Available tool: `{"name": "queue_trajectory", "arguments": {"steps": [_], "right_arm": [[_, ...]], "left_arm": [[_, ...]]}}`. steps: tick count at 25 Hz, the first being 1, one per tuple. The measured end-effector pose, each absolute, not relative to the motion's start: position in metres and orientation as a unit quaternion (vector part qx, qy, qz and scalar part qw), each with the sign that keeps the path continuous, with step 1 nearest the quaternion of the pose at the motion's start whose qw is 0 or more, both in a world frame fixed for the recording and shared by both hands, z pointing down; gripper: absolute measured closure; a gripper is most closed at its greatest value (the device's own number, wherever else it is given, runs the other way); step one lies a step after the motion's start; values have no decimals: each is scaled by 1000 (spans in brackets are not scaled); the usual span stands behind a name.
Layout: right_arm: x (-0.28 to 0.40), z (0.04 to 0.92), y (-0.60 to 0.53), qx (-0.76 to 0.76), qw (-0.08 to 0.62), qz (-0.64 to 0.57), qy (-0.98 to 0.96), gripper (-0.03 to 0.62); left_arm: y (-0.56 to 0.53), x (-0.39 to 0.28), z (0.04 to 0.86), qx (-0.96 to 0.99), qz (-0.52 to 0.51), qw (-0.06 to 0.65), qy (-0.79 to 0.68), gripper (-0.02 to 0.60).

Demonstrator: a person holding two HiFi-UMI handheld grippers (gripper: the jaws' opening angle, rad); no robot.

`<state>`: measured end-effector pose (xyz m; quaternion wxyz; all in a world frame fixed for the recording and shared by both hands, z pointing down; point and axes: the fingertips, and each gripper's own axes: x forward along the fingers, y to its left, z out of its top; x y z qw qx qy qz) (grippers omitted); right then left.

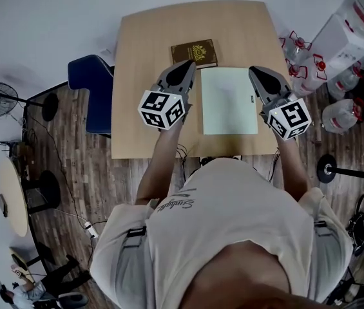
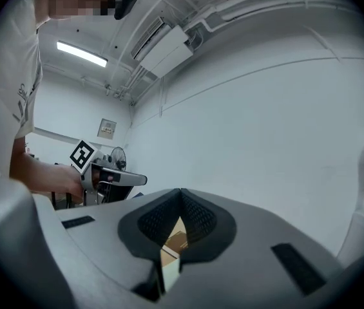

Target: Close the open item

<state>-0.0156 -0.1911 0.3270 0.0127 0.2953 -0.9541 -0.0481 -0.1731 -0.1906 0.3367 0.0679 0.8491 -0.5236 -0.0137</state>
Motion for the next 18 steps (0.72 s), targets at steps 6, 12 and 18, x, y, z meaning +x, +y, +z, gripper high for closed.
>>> {"name": "queue_trajectory", "arguments": {"steps": [6,12,18], "right_arm": [[-18,304,-201,301,-3,-65,-951,599],[-4,306,-202,311,-11,-65,-948,599],[-5,317,-202,319,29,-88,-943,599]], "left_arm": [[-200,-175,307,850,-15,36,-525,566],[-193,-168,318,848,20,17,-529,566],[-194,-168,330,844,48,13,-534,566]]}}
